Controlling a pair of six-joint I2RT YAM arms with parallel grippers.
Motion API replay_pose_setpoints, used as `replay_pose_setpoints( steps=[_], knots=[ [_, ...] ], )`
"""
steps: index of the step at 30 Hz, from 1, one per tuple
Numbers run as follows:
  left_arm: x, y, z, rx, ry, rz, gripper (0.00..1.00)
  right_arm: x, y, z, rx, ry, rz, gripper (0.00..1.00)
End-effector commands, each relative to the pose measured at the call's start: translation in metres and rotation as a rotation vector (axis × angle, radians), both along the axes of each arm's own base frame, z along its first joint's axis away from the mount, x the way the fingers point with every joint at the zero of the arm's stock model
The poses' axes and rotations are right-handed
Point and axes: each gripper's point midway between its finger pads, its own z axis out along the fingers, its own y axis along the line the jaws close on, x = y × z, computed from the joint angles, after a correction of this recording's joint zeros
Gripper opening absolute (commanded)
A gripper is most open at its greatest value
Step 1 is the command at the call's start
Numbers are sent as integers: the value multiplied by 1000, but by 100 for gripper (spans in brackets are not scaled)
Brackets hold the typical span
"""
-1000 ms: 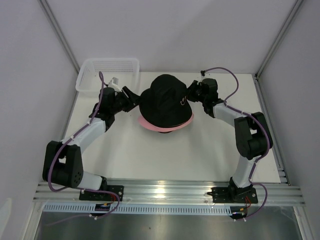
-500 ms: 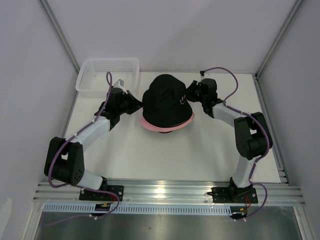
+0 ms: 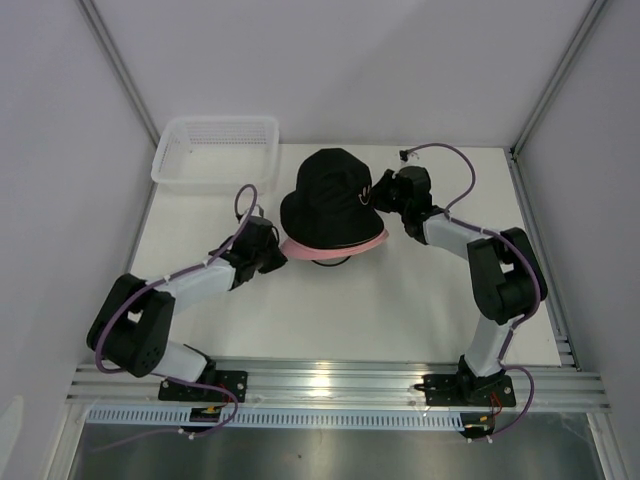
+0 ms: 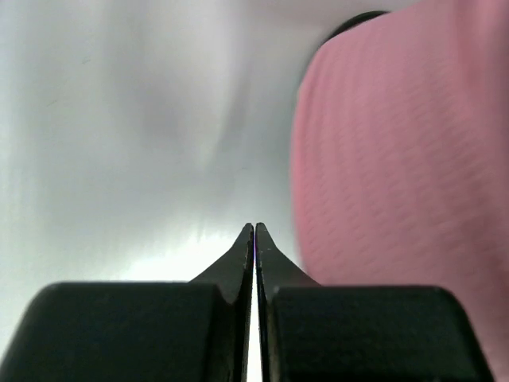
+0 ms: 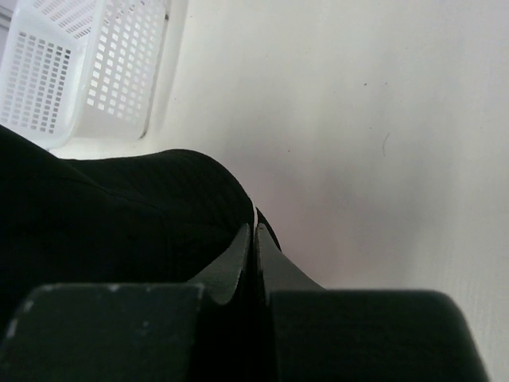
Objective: Stack the hats
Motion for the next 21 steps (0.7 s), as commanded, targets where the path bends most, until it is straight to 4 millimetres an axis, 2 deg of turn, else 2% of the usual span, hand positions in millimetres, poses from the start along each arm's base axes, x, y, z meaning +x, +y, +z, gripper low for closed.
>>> replay_pose_setpoints(
  steps=[1, 2, 5, 6, 8, 9, 10, 11, 12, 14, 16, 17, 18, 19, 20, 21],
  knots=[
    [6, 10, 17, 27, -86, 36, 1, -2, -5, 15, -46, -50, -17, 2],
    [8, 10, 22, 28, -98, 36, 1, -2, -6, 17, -51, -56, -16, 5],
    [12, 14, 39, 44, -128, 40, 1, 0, -11, 32, -59, -84, -23, 25],
    [12, 16, 42, 50, -132, 44, 1, 3, -13, 43, -59, -102, -27, 39],
    [15, 21, 58, 53, -158, 57, 2, 3, -24, 60, -74, -107, -42, 54],
    [15, 28, 62, 66, -149, 68, 3, 9, -34, 76, -88, -138, -58, 70],
    [18, 32, 71, 65, -160, 76, 7, 10, -41, 86, -100, -148, -69, 77],
    [17, 35, 81, 57, -172, 77, 10, 5, -50, 95, -130, -143, -78, 89],
    [19, 47, 86, 57, -165, 100, 13, 6, -62, 104, -146, -147, -102, 92],
    [17, 57, 104, 37, -192, 117, 27, 4, -83, 139, -165, -189, -165, 97],
    [17, 73, 114, 22, -208, 135, 37, -4, -108, 144, -213, -167, -227, 100],
    [14, 78, 127, 14, -246, 132, 53, -9, -118, 148, -227, -170, -261, 99],
    [12, 78, 137, 0, -269, 109, 62, -19, -126, 163, -225, -193, -281, 100],
    [13, 87, 148, 2, -295, 113, 81, -24, -135, 169, -229, -198, -302, 100],
    [9, 91, 152, 40, -303, 77, 90, -29, -140, 173, -229, -199, -318, 99],
    [8, 92, 172, 50, -343, 49, 99, -39, -142, 188, -221, -225, -320, 99]
  ],
)
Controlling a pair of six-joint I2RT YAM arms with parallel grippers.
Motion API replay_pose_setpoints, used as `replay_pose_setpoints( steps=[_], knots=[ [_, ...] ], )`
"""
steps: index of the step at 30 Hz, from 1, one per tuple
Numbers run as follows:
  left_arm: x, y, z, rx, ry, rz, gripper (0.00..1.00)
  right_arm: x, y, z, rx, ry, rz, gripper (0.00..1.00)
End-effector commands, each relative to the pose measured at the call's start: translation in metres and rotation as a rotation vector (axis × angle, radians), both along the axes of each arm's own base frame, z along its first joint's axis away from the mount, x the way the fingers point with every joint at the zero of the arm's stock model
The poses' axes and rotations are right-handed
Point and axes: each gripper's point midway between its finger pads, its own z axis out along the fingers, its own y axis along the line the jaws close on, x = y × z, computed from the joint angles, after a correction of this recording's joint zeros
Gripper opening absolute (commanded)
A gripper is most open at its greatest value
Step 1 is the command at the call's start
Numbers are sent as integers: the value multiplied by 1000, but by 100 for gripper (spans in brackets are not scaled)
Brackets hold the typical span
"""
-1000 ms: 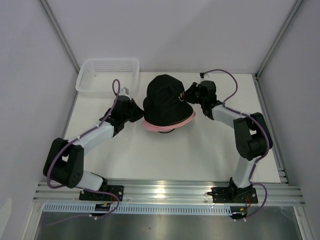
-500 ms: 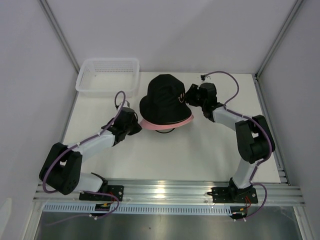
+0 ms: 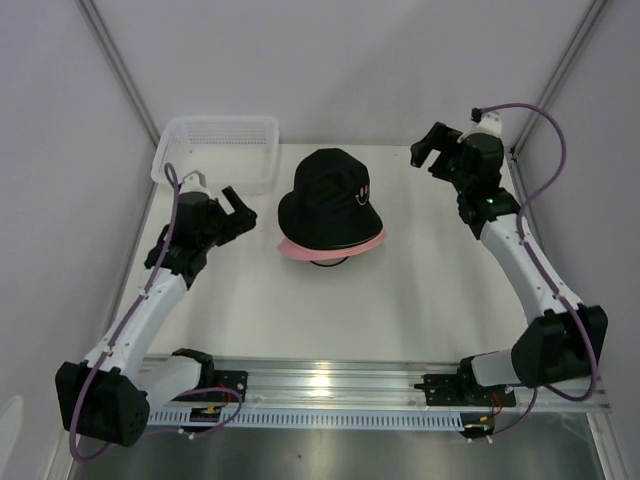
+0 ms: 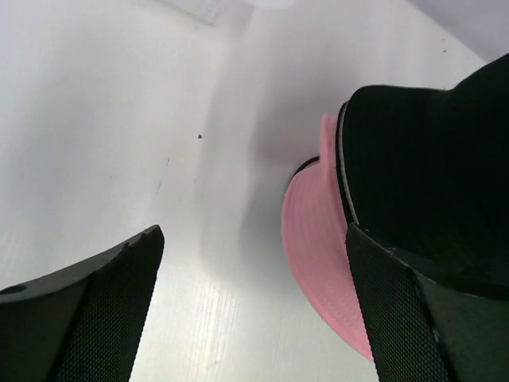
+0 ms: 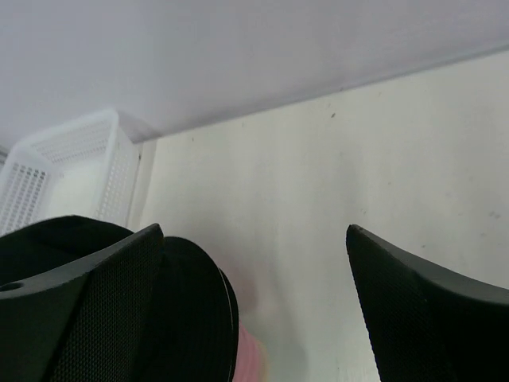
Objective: Stack the hats
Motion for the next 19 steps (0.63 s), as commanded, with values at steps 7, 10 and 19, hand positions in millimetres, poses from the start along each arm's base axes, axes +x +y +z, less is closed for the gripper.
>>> replay_pose_setpoints(
  steps=[7, 10, 19],
  knots=[
    [-37, 0, 147, 172, -282, -265, 100, -64, -27, 50, -69, -62, -27, 99],
    [-54, -2, 166, 171, -349, -299, 99, -75, -27, 46, -63, -59, -13, 99],
    [-63, 12, 136, 199, -339, -234, 99, -91, -14, 43, -30, -79, 70, 99]
  ],
)
